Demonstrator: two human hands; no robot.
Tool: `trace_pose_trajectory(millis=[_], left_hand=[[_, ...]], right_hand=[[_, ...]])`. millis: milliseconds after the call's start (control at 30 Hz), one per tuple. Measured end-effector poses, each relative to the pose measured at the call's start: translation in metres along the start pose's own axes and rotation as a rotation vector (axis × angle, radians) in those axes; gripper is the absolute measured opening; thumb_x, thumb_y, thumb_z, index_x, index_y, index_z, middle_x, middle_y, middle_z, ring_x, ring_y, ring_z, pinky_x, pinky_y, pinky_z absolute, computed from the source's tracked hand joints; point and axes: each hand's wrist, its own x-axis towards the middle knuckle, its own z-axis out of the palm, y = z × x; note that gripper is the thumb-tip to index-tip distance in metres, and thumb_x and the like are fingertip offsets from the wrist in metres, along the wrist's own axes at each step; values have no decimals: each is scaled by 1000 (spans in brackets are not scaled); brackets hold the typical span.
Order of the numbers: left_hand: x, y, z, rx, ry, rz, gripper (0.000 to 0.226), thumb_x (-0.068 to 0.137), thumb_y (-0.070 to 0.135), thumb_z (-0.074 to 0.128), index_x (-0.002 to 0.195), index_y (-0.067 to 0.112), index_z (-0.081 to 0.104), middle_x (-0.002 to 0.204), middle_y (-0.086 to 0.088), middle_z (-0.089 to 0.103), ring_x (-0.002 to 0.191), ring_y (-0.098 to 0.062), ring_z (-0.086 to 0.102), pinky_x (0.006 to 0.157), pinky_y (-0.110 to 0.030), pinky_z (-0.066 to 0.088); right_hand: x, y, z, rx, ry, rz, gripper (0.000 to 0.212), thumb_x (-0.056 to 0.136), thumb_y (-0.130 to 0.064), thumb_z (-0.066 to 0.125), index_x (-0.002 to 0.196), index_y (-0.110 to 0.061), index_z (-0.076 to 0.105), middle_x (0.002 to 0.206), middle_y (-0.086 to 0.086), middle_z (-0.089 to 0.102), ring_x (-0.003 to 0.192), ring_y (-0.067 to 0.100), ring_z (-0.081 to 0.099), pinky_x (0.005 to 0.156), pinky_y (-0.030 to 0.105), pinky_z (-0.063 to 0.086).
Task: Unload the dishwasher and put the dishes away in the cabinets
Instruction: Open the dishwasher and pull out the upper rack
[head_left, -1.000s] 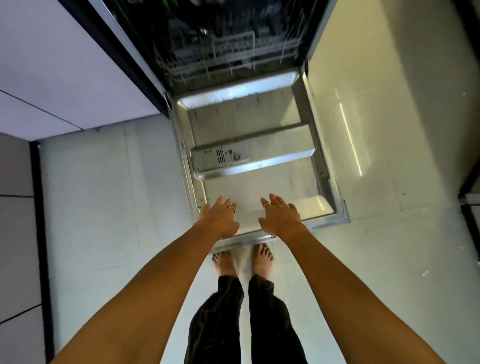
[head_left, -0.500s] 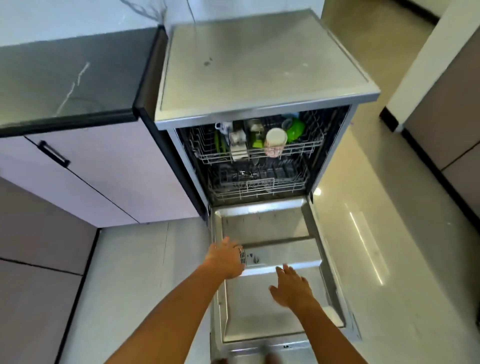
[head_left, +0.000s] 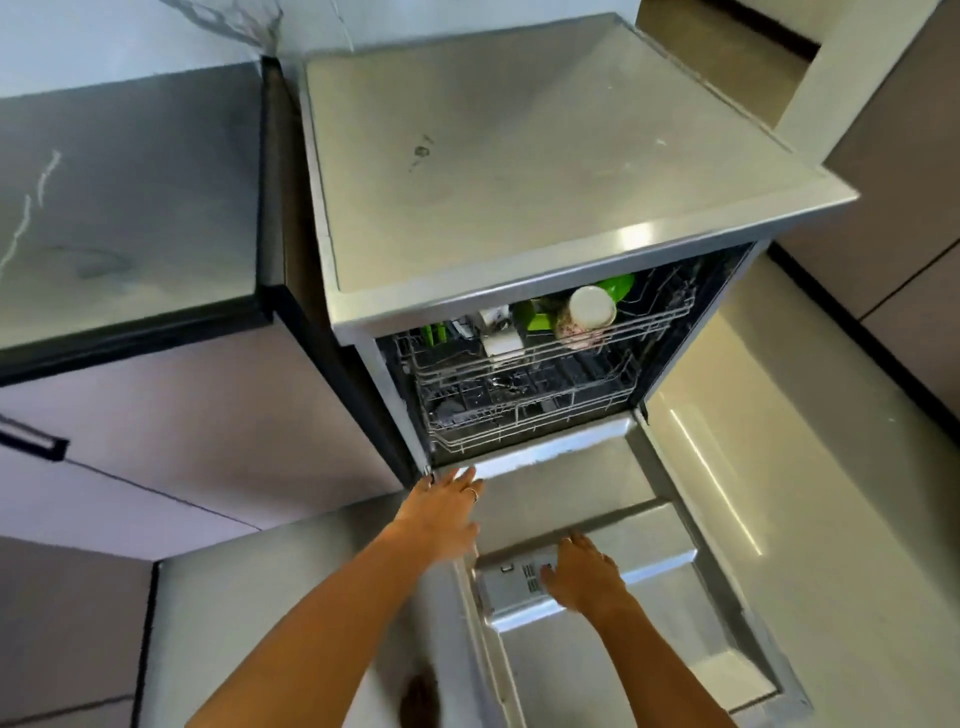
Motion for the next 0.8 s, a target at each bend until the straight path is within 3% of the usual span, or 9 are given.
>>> trace_pose_trajectory(millis=[267,600,800], left_hand=[[35,-75,-32,-203,66,-55,69,97,36,42,153,19,5,160,0,3,147,-20,5,119,-40,14],[84,-71,-76,-233,159,27,69,97,34,44,153,20,4,160,1,1,147,-21,8,118,-45,18],[111,-67,-91,-172,274,76,67,95,28,50,151,15,16,156,-5,20,141,-28,25,113,-42,29]], right_hand=[[33,-93,-21,39,91,-29,66,98,-36,42,152,-16,10,160,5,6,147,24,13,117,43,16],[52,-48,-62,-40,187,112,68,98,-36,42,152,-17,7,160,5,2,147,22,7,119,43,11],[80,-40,-101,-141,248,77,66,99,-33,42,152,-16,6,160,3,-1,148,21,4,120,44,11]])
